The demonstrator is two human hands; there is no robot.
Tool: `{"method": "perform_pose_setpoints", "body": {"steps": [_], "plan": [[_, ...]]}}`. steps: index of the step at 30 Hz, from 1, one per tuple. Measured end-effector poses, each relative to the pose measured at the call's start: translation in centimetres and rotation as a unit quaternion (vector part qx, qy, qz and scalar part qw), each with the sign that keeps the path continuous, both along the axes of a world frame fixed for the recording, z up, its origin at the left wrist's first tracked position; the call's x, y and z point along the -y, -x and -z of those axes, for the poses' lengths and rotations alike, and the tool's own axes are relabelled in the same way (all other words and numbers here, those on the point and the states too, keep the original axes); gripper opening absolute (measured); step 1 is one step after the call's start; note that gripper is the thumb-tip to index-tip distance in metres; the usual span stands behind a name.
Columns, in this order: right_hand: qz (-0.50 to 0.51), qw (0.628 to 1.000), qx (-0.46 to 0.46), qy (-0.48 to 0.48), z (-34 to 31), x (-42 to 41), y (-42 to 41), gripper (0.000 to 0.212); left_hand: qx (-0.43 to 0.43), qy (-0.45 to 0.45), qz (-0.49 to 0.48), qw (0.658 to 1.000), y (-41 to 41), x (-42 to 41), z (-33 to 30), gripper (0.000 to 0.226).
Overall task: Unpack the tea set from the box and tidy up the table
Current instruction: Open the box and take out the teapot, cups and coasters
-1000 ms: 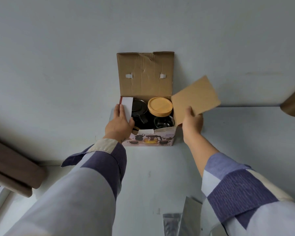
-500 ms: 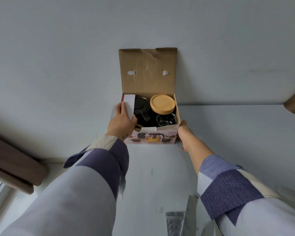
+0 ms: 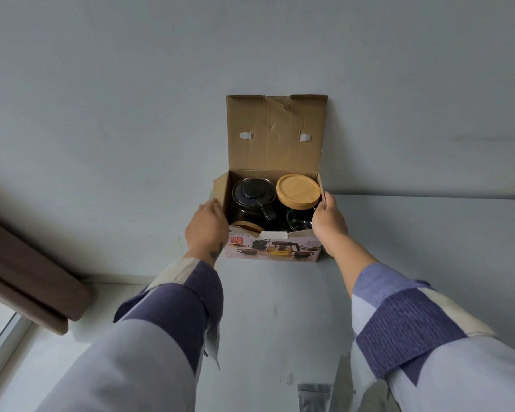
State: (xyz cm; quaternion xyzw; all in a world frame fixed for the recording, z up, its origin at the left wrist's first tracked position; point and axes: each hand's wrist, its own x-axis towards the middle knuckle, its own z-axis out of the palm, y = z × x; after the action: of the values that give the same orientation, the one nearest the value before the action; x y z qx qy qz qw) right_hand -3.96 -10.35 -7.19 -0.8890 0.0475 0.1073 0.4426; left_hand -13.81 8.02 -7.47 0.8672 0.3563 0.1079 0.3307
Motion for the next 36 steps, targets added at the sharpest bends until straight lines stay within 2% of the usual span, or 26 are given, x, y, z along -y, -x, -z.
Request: {"method": "perform_pose_setpoints", "body": {"steps": [3, 5, 7, 10, 12, 18, 24, 27, 30, 34, 36], "plan": [[-0.013, 0.994, 0.102, 0.044, 0.4, -0.2, 0.1, 0.046, 0.007, 0.058, 0.009, 0.998, -0.8, 1.5, 0.1, 0.032], [-0.054, 0.966, 0.222, 0.123, 0.6, -0.2, -0.1, 0.045, 0.015, 0.084, -0.020, 0.996, -1.1, 1.9, 0.2, 0.029], [-0.118, 0.930, 0.285, 0.197, 0.4, -0.3, -0.9, 0.046, 0.014, 0.097, -0.036, 0.994, -1.2, 2.0, 0.2, 0.030], [-0.192, 0.907, 0.236, 0.291, -0.6, -0.8, -2.5, 0.067, 0.004, 0.096, -0.043, 0.994, -1.4, 2.1, 0.2, 0.030], [-0.222, 0.900, 0.202, 0.317, -1.2, -1.2, -3.4, 0.073, 0.003, 0.092, -0.049, 0.994, -1.5, 2.0, 0.4, 0.029], [-0.257, 0.907, 0.119, 0.312, -2.9, -2.2, -5.0, 0.062, -0.003, 0.079, -0.049, 0.996, -1.7, 2.0, 0.5, 0.033], [-0.236, 0.909, 0.165, 0.301, -3.5, -1.9, -4.4, 0.066, -0.024, 0.053, -0.037, 0.998, -1.4, 2.2, -0.4, 0.029], [-0.242, 0.920, 0.162, 0.260, -5.5, -0.3, -4.4, 0.066, -0.052, -0.013, -0.036, 0.998, -1.5, 2.3, -2.0, 0.031], [-0.238, 0.933, 0.147, 0.226, -6.8, 2.7, -4.8, 0.065, -0.044, -0.095, -0.028, 0.994, -2.7, 4.3, -4.1, 0.039], [-0.206, 0.960, 0.114, 0.153, -6.5, 8.8, -6.3, 0.070, 0.015, -0.188, 0.054, 0.981, -4.7, 11.6, -5.6, 0.038], [-0.191, 0.965, 0.097, 0.149, -5.8, 12.4, -7.2, 0.072, 0.037, -0.214, 0.103, 0.971, -5.7, 16.1, -4.9, 0.036]]}}
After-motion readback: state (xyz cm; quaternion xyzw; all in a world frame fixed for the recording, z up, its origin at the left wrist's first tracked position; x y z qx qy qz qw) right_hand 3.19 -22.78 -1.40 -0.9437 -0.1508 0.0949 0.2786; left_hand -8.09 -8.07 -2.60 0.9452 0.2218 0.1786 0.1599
